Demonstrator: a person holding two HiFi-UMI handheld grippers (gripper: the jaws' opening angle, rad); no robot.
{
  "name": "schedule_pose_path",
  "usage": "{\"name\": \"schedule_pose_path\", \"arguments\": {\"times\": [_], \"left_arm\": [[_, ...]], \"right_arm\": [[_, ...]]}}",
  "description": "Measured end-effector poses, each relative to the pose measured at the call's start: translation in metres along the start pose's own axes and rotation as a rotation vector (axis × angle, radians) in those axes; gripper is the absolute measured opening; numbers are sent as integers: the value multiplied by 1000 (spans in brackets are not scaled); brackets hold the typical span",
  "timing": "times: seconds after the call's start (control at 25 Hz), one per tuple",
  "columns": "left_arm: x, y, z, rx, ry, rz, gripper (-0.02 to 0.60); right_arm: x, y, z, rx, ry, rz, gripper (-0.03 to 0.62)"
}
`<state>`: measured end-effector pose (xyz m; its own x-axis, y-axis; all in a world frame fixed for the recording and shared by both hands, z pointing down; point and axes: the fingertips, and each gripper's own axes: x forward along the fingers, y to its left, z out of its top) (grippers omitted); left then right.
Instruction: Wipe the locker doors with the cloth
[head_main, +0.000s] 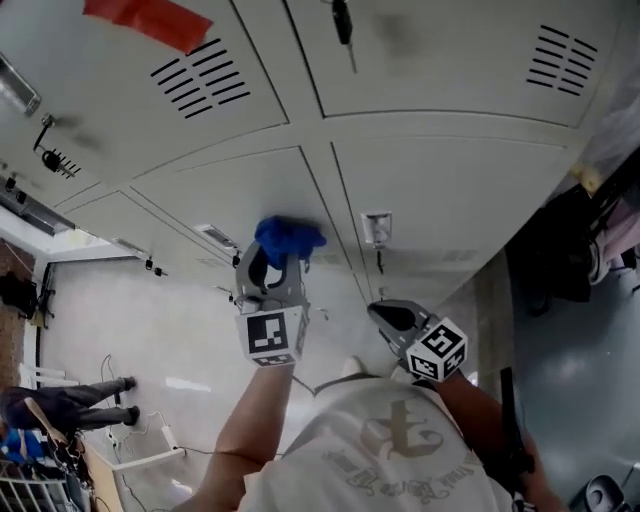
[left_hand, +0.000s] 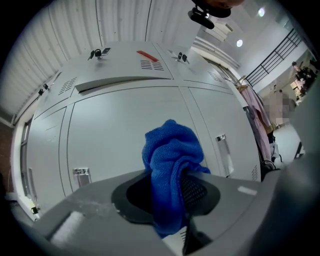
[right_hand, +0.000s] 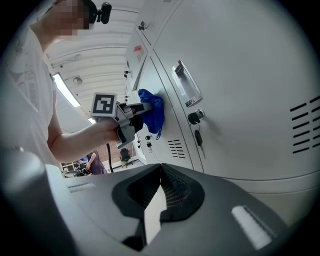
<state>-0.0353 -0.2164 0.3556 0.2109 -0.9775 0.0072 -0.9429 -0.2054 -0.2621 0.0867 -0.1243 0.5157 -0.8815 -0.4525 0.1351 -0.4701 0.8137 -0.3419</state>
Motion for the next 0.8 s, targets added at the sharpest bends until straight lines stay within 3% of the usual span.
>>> {"name": "schedule_pose_path", "arguments": {"times": [0.2, 0.36, 0.52, 0.8], "left_arm": [[7, -23, 15, 39, -32, -2, 127], [11, -55, 27, 37, -84, -69, 127], [16, -85, 32, 109, -100, -117, 129], [14, -71, 64, 181, -190, -88, 127]], "right_arm": [[-11, -5, -3, 6, 1, 25, 8], [-22, -10, -9, 14, 9, 31, 8], [-30, -15, -8, 19, -6, 21, 9], [-30, -26, -7, 30, -29, 0, 9]]}}
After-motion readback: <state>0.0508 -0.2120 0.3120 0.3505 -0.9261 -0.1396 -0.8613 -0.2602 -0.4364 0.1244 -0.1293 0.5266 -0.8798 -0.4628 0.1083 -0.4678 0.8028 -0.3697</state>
